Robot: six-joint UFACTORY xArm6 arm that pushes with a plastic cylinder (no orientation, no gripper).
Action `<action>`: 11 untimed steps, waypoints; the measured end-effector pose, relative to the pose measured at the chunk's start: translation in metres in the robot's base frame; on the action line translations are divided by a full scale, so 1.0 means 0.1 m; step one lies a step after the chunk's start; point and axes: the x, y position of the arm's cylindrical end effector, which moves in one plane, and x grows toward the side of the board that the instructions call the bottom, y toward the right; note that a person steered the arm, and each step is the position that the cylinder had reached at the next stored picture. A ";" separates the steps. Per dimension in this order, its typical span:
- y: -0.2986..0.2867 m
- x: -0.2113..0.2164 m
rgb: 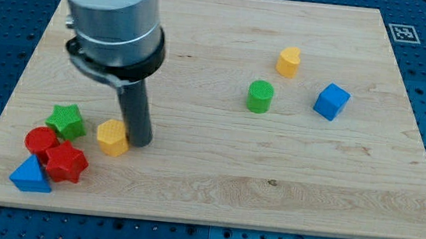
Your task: Push green circle to the yellow hexagon
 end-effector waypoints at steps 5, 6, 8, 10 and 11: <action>1.56 -1.81; 2.10 -1.69; 1.99 -1.06; 1.76 -0.89; 1.76 -0.93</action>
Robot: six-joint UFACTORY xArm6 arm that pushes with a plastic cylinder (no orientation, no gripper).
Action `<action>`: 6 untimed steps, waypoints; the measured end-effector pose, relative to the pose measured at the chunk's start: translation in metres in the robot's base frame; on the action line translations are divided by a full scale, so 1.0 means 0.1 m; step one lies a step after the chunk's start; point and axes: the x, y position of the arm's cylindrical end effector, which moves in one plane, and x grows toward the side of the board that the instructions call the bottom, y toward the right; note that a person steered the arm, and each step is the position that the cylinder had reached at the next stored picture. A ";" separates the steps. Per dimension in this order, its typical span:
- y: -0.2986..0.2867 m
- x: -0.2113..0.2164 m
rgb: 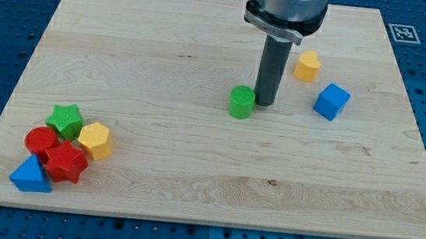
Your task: Push green circle to the yellow hexagon
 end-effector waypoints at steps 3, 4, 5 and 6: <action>-0.53 0.10; -0.72 0.25; -0.94 0.43; -1.16 0.56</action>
